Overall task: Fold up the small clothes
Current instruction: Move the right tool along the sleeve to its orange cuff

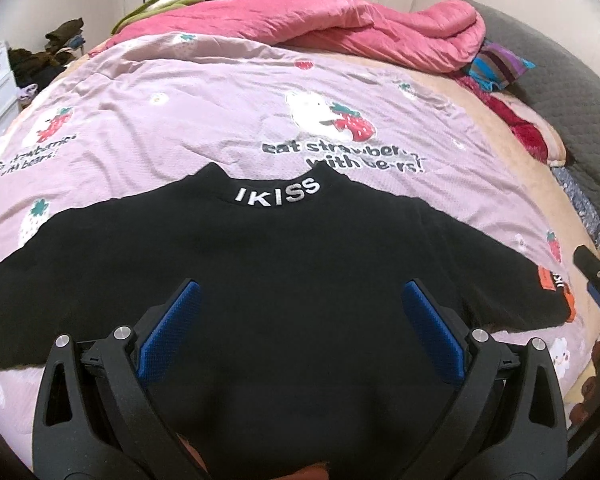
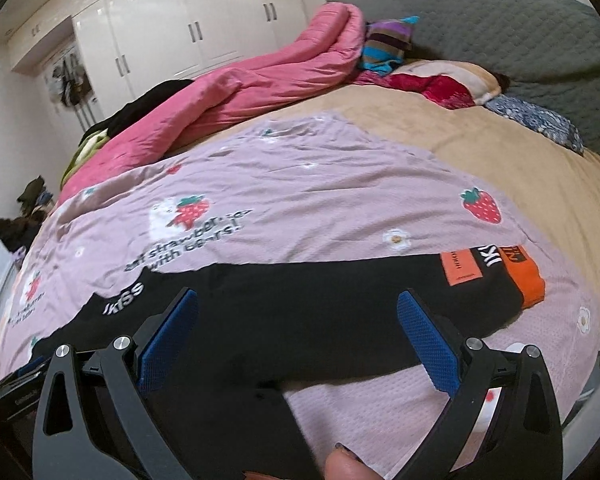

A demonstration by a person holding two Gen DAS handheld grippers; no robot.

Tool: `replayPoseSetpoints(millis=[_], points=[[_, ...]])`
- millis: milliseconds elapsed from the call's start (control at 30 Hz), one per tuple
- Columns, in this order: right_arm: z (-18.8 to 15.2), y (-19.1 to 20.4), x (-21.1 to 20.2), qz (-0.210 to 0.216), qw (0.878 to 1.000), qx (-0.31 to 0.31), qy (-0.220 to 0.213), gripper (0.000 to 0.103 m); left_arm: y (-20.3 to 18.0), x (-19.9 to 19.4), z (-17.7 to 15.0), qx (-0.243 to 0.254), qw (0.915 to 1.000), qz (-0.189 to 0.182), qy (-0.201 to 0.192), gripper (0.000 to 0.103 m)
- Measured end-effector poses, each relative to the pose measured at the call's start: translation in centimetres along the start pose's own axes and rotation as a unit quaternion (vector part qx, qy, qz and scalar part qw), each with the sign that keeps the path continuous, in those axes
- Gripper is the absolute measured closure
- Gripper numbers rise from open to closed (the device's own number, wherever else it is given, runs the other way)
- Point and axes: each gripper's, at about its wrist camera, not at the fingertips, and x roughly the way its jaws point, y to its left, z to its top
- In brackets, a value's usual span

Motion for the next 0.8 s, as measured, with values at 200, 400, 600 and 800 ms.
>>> replayPoseSetpoints(millis=[200, 400, 600, 800], points=[[-0.1, -2.4, 1.2, -0.029, 0.999, 0.032, 0.003, 0.004, -1.0, 1.9, 0.2, 0.01, 0.9998, -0.003, 0.014, 0.008], [-0.6, -5.5, 2.8, -0.059, 0.994, 0.087, 0.017, 0.004, -2.0, 3.4, -0.2, 0.023, 0.9994, -0.003, 0.027, 0.008], [-1.1, -8.8, 4.0, -0.093, 0.987, 0.13, 0.023, 0.004, -2.6, 5.0, -0.4, 0.03, 0.999, -0.003, 0.033, 0.008], [-1.8, -12.4, 5.1, -0.115, 0.975, 0.188, 0.034, 0.004, -3.0, 6.3, -0.4, 0.029, 0.9987, 0.0, 0.042, 0.008]])
